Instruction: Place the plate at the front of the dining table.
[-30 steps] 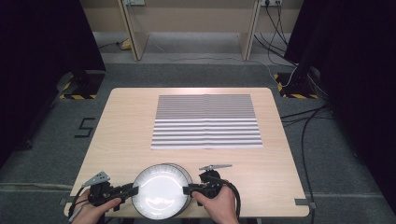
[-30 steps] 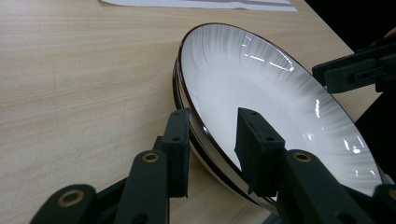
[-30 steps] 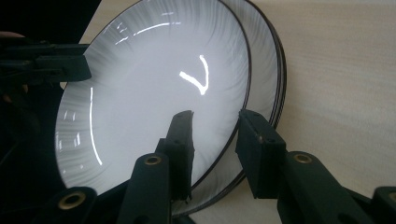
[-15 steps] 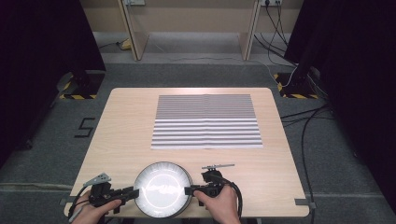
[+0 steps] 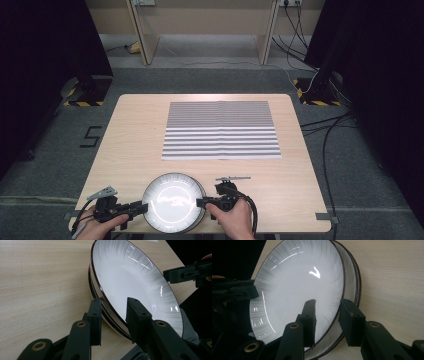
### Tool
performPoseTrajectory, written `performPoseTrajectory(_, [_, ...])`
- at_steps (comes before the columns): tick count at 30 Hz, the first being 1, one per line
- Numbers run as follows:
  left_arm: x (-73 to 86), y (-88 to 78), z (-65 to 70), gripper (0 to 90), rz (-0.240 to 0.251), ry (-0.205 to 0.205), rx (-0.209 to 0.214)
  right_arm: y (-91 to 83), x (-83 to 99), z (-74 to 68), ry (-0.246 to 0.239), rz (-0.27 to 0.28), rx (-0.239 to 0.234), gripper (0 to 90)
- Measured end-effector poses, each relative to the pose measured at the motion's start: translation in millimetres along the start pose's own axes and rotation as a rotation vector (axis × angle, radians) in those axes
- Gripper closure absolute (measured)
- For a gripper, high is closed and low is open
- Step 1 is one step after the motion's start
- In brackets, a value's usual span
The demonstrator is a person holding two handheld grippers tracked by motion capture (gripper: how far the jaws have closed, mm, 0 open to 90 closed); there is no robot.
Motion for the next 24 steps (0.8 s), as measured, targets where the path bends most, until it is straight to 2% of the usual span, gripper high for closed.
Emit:
performPoseTrajectory(5, [-2.3, -3.1, -2.0, 65.4, 0.009, -0.013, 0.000, 3.3, 0.9, -2.1, -0.011, -0.006, 0.003, 64.7])
performPoseTrajectory(9, [-4.5, -7.2, -4.4, 65.3, 0.021, -0.025, -0.001, 9.2, 5.6, -3.1, 0.014, -0.012, -0.010, 64.3])
performPoseTrajectory(11, [-4.2, -7.4, -4.1, 65.3, 0.020, -0.025, 0.000, 10.3, 6.3, -4.1, -0.001, -0.010, -0.003, 63.1])
performPoseTrajectory(15, [-4.3, -7.1, -4.0, 65.2, 0.015, -0.020, 0.000, 10.2, 6.3, -4.9, 0.008, -0.011, 0.001, 62.6])
performPoseTrajectory(19, [-5.1, -7.1, -4.8, 65.3, 0.007, -0.032, 0.009, 10.1, 5.9, -5.1, 0.015, -0.026, 0.002, 62.7])
performPoseTrajectory(24, [-4.9, -3.7, -5.3, 64.5, 0.001, -0.035, -0.001, 10.5, 5.8, -5.3, 0.018, -0.022, 0.014, 62.5])
Point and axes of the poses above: each handheld gripper's, and its own axes: y roughly forward along the jaws, x roughly out of its underside, z roughly to its right, the point moved 8 cm from there along y, roughly forward along the jaws, and after that the axes turned 11 degrees about z, right-handed, at the moved point
